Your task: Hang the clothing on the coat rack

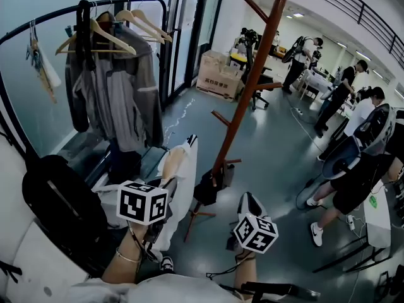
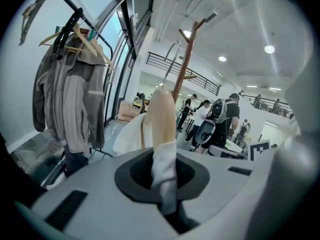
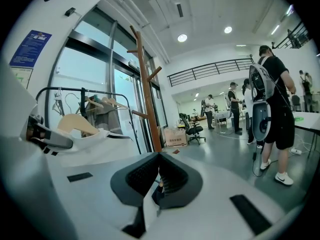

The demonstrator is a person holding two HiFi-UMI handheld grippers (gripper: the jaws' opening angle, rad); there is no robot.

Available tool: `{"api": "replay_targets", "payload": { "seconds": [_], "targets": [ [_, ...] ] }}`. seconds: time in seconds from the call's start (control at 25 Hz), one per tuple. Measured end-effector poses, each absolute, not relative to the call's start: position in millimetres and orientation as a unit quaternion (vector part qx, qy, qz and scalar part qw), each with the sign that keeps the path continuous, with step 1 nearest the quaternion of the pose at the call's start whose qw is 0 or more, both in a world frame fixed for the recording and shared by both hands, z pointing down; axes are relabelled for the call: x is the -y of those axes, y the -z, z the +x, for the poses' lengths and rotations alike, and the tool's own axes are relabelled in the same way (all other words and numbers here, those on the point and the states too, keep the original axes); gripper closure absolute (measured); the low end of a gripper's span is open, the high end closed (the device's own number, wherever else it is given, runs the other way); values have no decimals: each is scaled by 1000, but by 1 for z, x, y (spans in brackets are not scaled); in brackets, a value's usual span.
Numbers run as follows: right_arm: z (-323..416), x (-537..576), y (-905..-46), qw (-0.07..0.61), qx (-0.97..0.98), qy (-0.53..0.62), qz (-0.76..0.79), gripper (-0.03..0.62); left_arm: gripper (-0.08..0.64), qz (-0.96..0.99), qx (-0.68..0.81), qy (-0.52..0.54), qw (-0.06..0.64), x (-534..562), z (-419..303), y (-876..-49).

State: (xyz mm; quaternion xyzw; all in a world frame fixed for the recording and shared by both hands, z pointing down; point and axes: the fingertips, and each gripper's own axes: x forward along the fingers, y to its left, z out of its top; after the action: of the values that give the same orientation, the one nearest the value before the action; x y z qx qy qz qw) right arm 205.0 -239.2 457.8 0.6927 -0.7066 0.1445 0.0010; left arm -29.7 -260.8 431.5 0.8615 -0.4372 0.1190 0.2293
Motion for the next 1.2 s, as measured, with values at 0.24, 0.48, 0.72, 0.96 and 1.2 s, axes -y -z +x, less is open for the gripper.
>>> {"api": "replay_targets", "payload": {
  "seconds": [0.24,0.48,0.72,0.96,1.2],
  "targets": [
    [201,274,-460,1,699,-148,699,569,534,864,429,-126,232,299,-35,-434],
    [191,309,-458,4,697,-145,702,569,534,868,424,-123,228,332,-42,-433],
    [174,338,-457,5,699,-140,701,569,534,868,422,-122,230,362,-57,-435],
    [173,358,-456,10,689,-137,711,569,534,874,411,-117,230,388,-59,-435],
    [171,371,-454,21,685,-131,716,569,534,876,407,-107,235,405,-64,-438]
  ]
}}
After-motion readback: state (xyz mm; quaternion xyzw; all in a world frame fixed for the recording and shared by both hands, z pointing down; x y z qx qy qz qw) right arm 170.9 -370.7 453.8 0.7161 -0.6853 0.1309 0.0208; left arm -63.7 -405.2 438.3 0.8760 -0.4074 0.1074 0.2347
